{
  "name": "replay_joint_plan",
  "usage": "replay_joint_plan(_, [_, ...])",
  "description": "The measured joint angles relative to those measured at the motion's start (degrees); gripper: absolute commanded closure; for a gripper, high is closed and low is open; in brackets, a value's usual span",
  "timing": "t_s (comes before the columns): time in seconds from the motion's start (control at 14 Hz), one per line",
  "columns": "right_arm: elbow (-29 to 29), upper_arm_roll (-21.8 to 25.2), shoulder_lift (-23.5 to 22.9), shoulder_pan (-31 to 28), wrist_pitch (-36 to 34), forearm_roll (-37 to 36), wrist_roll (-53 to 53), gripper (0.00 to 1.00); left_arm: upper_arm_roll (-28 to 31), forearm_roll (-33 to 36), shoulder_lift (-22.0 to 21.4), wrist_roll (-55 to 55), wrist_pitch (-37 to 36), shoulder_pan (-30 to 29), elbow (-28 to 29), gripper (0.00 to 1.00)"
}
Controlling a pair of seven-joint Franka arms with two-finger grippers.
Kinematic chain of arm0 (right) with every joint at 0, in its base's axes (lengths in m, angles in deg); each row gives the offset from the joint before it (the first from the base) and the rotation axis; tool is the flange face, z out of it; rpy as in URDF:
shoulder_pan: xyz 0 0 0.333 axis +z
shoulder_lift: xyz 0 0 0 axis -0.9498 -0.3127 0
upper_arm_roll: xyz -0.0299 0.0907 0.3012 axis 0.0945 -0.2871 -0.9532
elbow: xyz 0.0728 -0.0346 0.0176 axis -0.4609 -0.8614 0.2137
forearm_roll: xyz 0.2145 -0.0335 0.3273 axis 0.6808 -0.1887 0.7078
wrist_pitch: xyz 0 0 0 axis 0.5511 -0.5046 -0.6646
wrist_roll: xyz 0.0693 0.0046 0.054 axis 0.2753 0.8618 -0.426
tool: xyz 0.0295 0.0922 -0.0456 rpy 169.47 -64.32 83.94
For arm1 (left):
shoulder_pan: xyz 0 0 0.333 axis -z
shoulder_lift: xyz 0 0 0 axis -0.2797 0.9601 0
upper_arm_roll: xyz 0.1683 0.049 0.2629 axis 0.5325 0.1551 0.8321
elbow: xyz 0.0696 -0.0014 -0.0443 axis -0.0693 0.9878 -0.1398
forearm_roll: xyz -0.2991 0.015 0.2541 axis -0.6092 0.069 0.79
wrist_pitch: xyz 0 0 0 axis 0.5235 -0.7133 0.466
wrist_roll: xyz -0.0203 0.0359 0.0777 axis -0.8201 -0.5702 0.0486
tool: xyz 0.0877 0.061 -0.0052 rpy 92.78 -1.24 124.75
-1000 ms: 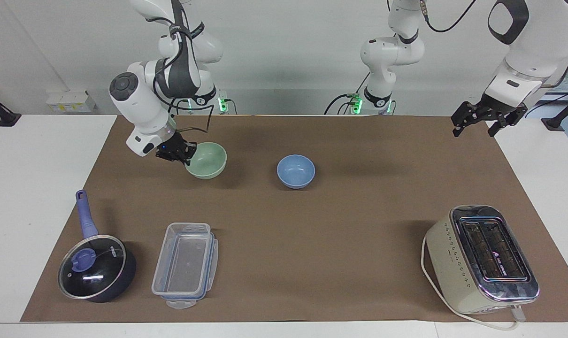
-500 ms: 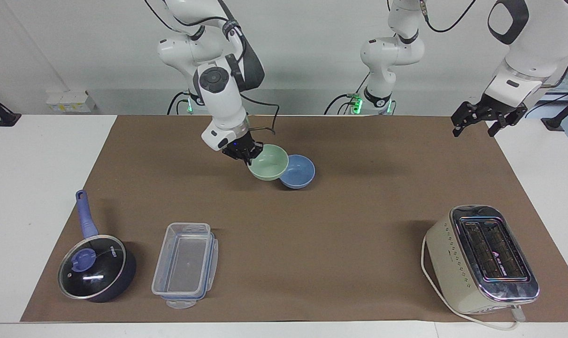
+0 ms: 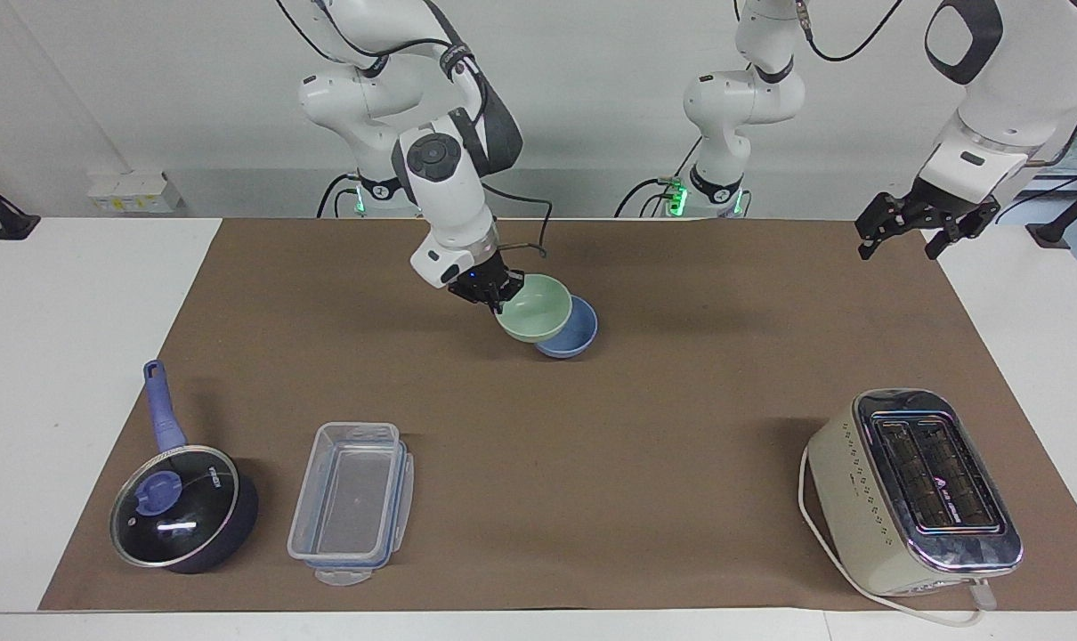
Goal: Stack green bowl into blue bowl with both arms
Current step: 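Lower the green bowl into the blue bowl with the right gripper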
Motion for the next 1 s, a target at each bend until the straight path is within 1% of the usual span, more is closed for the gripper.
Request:
replay_joint_plan(0.36, [-0.06,0.0,-2.15,0.78,2.79,0.04,0.0,1.0,0.0,0.0,0.0,0.0,0.0,0.0,0.0,0.0])
replay_joint_plan(0.57, [-0.38,0.0,-3.3,1.34,3.13,0.04,0.0,1.0,0.0,0.0,0.0,0.0,0.0,0.0,0.0,0.0])
replay_joint_plan(0.71, [-0.46,0.0,-3.58,1.55,3.36,0.04,0.0,1.0,0.0,0.0,0.0,0.0,0.0,0.0,0.0,0.0])
replay_joint_plan(1.0, [-1.56,0.0,-3.87,1.56,6.91,0.04,0.0,1.0,0.0,0.0,0.0,0.01,0.0,0.0,0.0,0.0])
